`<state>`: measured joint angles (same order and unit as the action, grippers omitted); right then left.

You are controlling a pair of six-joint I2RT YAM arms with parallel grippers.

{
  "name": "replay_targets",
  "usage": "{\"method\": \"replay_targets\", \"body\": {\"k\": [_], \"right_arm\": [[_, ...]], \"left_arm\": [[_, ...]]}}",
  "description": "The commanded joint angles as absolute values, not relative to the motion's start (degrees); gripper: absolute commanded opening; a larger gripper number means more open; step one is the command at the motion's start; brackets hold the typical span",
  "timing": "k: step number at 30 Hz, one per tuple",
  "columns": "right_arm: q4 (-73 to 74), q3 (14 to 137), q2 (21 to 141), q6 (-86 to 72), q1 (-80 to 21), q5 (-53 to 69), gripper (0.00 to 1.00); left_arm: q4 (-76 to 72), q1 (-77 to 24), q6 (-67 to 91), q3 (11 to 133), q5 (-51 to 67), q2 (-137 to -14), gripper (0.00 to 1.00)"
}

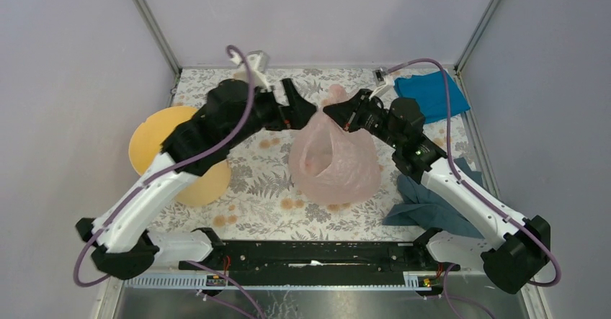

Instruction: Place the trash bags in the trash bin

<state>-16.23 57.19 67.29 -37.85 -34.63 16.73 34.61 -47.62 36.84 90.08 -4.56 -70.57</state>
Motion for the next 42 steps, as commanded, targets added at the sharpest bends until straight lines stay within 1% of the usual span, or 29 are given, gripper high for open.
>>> {"method": "replay_targets", "body": {"k": [1,3,5,8,11,14,17,20,21,23,24,29,31,33,34,36,39,42], "right_arm": [[-13.1,55.2,60.8,-37.1,-35.0,1.6,0.0],[-11.3,54.2,58.6,-36.2,-34.9,-1.8,0.0],[-10.6,53.5,56.6,-35.4,-35.0,-3.2,0.0],[-9.8,53.1,54.4,-34.6,-34.9,-4.4,0.0],[-8.6,53.6,53.3,-34.0,-34.9,-4.6,0.0],[-7.1,54.4,52.2,-33.5,-34.9,-4.5,0.0],[-6.1,54.5,50.7,-32.8,-35.0,-4.3,0.0],[-4.4,54.8,49.0,-31.8,-35.0,-4.7,0.0],[-3.9,54.9,48.5,-31.5,-35.0,-5.1,0.0],[-3.1,55.3,47.5,-30.9,-35.0,-5.6,0.0],[-2.7,55.5,47.1,-30.5,-35.0,-5.8,0.0],[-1.3,57.0,45.8,-28.9,-35.0,-6.1,0.0],[-1.3,57.4,45.3,-28.4,-34.9,-6.4,0.0],[-1.3,57.9,44.8,-27.9,-35.0,-6.7,0.0],[-1.3,58.0,44.5,-27.6,-35.0,-6.8,0.0],[-1.1,58.3,44.1,-27.2,-35.0,-7.2,0.0],[-0.5,58.7,43.3,-26.6,-35.0,-7.7,0.0],[-0.4,58.9,42.7,-26.0,-35.0,-8.3,0.0]], "left_arm": [[47.3,-47.7,30.4,91.1,-25.2,-60.4,0.99],[54.8,-47.7,30.8,90.4,-35.7,-58.6,0.99],[62.9,-47.6,33.1,90.4,-43.2,-58.2,0.99],[73.6,-47.6,38.4,89.9,-51.2,-59.8,0.99],[80.4,-45.9,44.0,89.2,-55.2,-64.7,0.99],[79.9,-40.6,45.4,85.9,-56.7,-69.4,0.99],[70.3,-34.1,38.6,81.2,-50.1,-69.4,0.99],[62.5,-31.8,34.5,77.3,-42.5,-68.5,0.99],[61.6,-31.3,34.2,76.8,-40.9,-68.8,0.96],[60.5,-31.1,33.7,76.0,-39.5,-70.0,0.86],[60.3,-31.0,33.1,75.8,-39.2,-70.5,0.79],[59.1,-31.1,30.2,76.2,-37.0,-70.3,0.54],[58.2,-31.1,28.5,76.8,-34.8,-70.1,0.42],[57.9,-31.1,27.6,77.7,-32.4,-70.3,0.23],[57.7,-31.1,27.4,78.1,-31.1,-70.5,0.18],[57.7,-31.1,27.7,79.3,-27.8,-70.8,0.14],[57.2,-32.4,30.1,81.8,-23.2,-70.7,0.12],[54.6,-38.1,33.9,84.2,-20.5,-71.3,0.11]]}}
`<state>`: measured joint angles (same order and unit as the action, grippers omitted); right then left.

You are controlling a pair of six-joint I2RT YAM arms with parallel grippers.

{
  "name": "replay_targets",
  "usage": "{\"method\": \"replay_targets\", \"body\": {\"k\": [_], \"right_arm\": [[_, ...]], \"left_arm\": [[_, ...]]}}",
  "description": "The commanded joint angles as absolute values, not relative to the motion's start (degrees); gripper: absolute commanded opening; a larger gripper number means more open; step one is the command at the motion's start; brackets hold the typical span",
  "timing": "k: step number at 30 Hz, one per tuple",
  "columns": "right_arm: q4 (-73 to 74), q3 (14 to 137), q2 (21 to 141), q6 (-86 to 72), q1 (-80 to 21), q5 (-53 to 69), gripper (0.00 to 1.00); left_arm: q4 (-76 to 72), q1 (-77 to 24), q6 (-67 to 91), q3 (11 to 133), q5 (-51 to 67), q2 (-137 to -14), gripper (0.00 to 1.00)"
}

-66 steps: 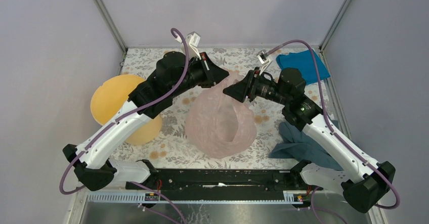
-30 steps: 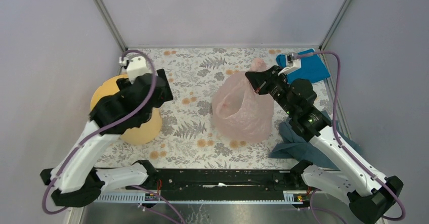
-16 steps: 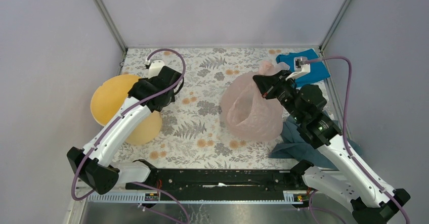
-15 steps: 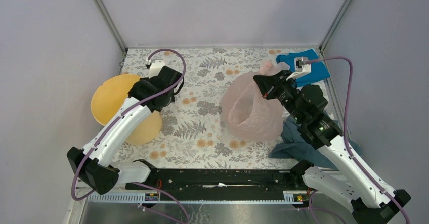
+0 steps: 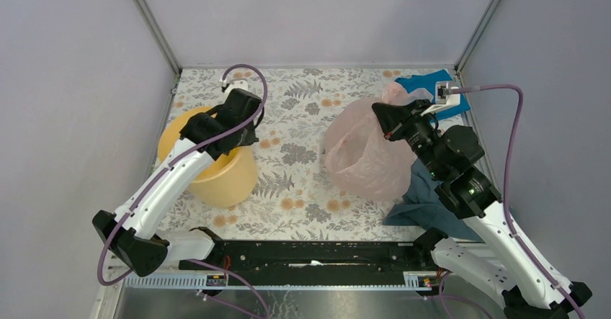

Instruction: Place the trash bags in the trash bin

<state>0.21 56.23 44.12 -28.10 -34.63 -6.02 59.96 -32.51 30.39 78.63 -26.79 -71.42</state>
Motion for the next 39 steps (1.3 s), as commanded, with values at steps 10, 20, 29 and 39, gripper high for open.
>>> {"method": "replay_targets", "body": {"k": [10,20,29,39], "right_arm": [[2.8,62.7,37.7,-21.2,-35.0,-13.7,0.0],[4.3,67.9,33.4,-11.8,-34.9,-20.1,0.0],[-0.6,81.8,49.5,-13.2,-35.0,4.7,0.0],[-49.6,100.6,80.5,-61.2,-35.6,37.3,0.0]], "left_arm": [[50.5,-63.8,40.1,96.7,-27.9,-90.0,0.1],[44.4,-65.9,37.8,94.1,-24.2,-89.2,0.57],[40.0,-65.9,34.5,85.9,-23.0,-70.8,0.94],[44.7,-65.8,38.4,73.1,-31.4,-45.3,0.99]]}}
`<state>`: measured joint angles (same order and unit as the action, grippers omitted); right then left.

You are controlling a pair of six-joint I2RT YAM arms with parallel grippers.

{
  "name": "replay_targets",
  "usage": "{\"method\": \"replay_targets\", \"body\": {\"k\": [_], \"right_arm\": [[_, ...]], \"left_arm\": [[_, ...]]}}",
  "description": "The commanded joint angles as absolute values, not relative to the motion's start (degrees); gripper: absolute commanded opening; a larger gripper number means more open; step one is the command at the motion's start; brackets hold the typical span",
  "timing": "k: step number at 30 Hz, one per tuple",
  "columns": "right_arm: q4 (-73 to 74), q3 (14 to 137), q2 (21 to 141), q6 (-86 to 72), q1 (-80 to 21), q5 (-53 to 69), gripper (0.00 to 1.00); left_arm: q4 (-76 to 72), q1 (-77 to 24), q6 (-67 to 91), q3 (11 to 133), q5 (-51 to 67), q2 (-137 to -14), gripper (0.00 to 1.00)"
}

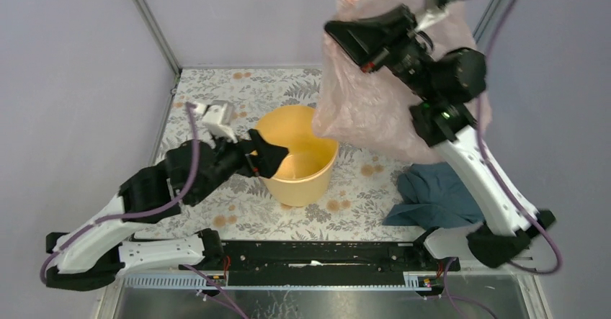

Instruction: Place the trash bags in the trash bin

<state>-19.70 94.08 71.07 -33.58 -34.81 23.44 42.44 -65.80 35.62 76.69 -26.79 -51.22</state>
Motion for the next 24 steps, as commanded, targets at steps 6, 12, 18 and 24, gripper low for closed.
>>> {"method": "replay_targets", "body": {"k": [6,12,18,24], "right_arm": [[-62.7,110.7,92.9,-80.1,-38.3,33.0,0.0],[-63.6,108.3,90.9,-81.9,-39.7,30.3,0.0],[-51.8,89.0,77.2,-72.4,-39.6,22.4,0.0],[-26.1,71.4,61.1,-52.3,-39.6,7.5,0.0]], "left_arm": [[48.5,-65.8,42.7,69.8,-33.6,-34.7,0.99],[50.8,-65.9,41.7,71.9,-36.5,-31.9,0.99],[45.5,-65.8,31.4,74.6,-23.6,-33.4,0.99],[45.5,-65.8,27.8,77.9,-16.5,-36.5,0.99]]}}
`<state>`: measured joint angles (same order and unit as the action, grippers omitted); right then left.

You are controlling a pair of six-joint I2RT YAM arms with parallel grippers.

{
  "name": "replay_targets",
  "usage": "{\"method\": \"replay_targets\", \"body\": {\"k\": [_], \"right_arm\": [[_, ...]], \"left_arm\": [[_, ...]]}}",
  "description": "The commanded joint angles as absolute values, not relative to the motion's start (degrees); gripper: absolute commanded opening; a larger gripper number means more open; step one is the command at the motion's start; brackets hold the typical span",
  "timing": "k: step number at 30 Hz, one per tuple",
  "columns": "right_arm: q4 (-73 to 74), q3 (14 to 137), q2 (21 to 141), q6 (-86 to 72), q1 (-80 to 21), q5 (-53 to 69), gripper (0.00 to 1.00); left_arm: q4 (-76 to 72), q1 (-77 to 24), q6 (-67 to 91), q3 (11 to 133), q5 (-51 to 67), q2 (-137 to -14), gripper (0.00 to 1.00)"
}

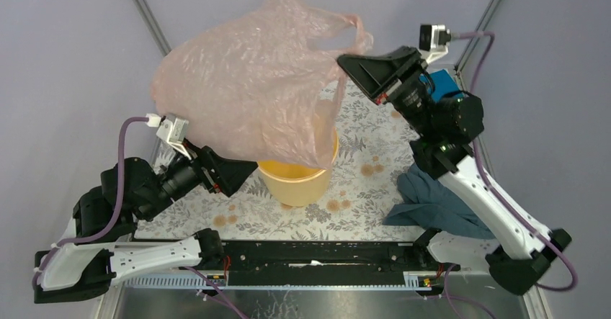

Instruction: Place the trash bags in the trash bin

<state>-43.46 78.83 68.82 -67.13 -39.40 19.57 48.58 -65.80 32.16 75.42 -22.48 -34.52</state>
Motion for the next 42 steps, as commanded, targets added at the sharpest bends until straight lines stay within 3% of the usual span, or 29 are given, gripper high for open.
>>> {"method": "replay_targets", "body": {"k": [1,7,21,34,42], "right_arm": [[-22.7,69.4,58.9,-49.8,-39.6,5.5,0.0],[-11.6,60.8,50.6,-41.2,-39.6,0.9,0.0],[2.9,65.0,45.0,-24.7,-39.6,-7.6,0.0],[0.5,64.4,46.0,-23.3,-39.6,8.1,0.0],[-6.6,66.4,49.1,-25.3,-39.6,16.4,0.0]], "left_arm": [[45.8,-65.8,27.9,78.1,-17.2,-36.9,0.99],[46.3,-65.8,28.0,77.7,-18.9,-39.0,0.99],[56.0,-65.8,30.7,84.3,-23.0,-43.8,0.98],[43.8,-65.8,24.8,93.1,-34.2,-54.4,0.96],[43.0,-65.4,29.4,86.3,-40.7,-63.9,0.83]]}}
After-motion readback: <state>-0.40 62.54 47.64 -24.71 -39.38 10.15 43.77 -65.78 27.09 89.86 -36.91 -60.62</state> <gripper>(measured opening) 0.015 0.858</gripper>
